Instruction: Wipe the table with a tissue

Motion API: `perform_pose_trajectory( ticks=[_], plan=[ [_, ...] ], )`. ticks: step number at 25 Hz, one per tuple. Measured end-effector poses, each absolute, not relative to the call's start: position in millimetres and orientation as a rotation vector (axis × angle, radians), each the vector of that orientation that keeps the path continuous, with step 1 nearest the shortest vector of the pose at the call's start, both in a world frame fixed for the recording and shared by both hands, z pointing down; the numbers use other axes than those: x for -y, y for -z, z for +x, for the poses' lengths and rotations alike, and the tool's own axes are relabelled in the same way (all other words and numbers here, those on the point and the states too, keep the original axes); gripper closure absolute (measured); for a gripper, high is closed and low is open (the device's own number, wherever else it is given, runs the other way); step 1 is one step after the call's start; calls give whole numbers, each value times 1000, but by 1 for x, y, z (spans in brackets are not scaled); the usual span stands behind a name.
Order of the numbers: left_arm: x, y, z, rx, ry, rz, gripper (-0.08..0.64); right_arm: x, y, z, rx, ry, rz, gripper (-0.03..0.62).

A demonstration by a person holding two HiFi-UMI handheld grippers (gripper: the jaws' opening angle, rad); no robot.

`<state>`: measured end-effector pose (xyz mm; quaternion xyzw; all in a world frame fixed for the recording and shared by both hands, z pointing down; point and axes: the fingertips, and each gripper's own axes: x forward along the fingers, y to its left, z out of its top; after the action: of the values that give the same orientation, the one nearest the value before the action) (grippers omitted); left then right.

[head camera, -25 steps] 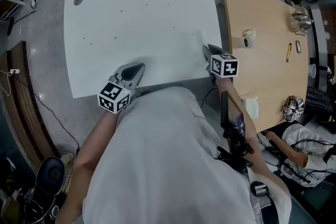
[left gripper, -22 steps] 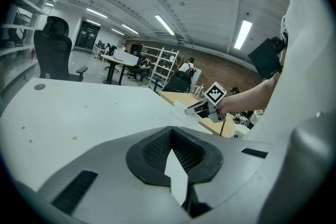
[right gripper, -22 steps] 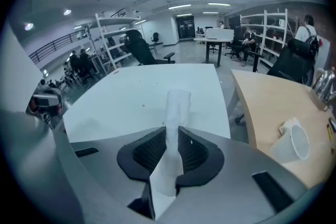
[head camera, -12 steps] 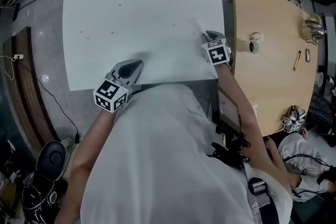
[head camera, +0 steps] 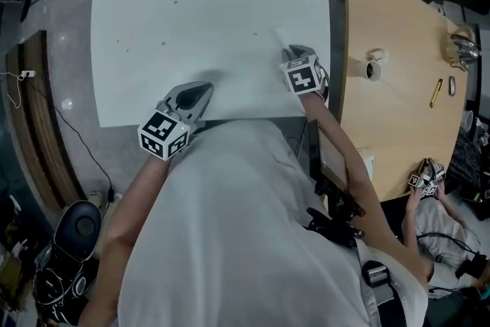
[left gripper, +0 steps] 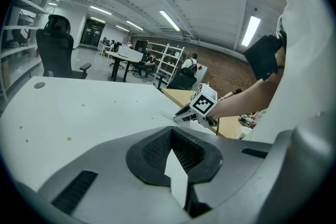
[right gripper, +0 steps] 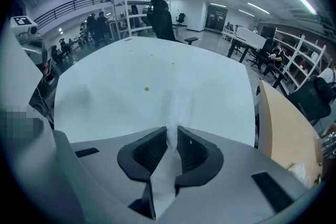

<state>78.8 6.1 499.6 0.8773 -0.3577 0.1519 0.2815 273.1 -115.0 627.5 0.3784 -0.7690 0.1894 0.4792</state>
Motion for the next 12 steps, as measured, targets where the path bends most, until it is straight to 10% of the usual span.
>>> perform_pose_trajectory(
  ticks=[12],
  plan=[
    [-10,-501,81,954,-414,2349,555,76,-628,252,1936,-522,836,526]
  ],
)
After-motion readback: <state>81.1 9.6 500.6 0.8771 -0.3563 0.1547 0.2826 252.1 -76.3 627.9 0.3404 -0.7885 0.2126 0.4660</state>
